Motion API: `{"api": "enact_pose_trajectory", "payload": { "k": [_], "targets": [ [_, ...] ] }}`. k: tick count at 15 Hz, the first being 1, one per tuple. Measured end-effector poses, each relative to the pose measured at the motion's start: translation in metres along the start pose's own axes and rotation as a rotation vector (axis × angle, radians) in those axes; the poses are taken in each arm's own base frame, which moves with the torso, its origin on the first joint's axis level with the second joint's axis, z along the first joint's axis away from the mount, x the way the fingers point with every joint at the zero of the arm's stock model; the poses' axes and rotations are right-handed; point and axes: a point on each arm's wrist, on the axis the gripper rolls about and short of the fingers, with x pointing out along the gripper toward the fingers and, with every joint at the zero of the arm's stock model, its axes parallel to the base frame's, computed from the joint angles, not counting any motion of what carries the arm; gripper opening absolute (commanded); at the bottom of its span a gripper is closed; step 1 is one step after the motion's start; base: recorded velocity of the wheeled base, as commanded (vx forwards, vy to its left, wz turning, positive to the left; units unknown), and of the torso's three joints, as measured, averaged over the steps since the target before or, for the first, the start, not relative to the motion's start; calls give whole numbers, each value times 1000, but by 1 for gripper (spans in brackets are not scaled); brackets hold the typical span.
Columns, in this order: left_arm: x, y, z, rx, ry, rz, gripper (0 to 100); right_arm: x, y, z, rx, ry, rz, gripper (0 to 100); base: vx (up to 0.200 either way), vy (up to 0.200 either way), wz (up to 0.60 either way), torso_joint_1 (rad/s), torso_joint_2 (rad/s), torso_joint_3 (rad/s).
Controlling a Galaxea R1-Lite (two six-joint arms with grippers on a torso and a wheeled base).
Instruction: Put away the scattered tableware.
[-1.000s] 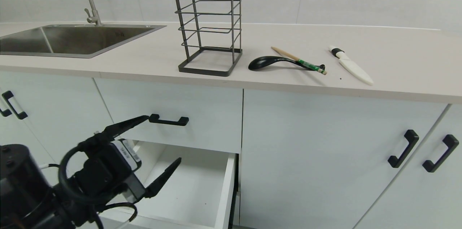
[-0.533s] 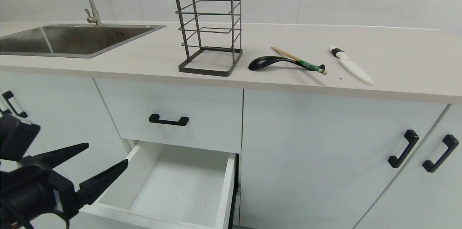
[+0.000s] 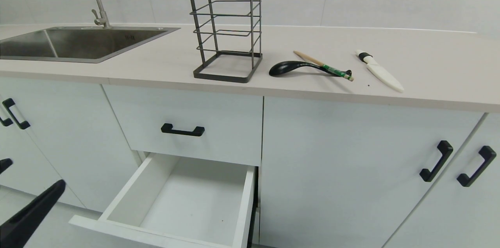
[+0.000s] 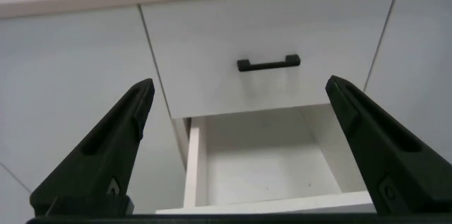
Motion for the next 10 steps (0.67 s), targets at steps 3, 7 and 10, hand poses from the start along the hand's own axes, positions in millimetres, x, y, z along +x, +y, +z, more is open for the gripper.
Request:
{"api": "enact_pose_trajectory", "payload": {
  "k": [3,7,10],
  "targets": [
    [-34,-5,-18,34,-121,50,100,0,0,0,0,0,0,0,0,0,0,0,0,0],
    [-55,-14,-76,30,2,84,100,0,0,0,0,0,0,0,0,0,0,0,0,0],
    [-63,-16,-98,-14,83,160,100,0,0,0,0,-1,0,0,0,0,0,0,0,0]
  ]
}}
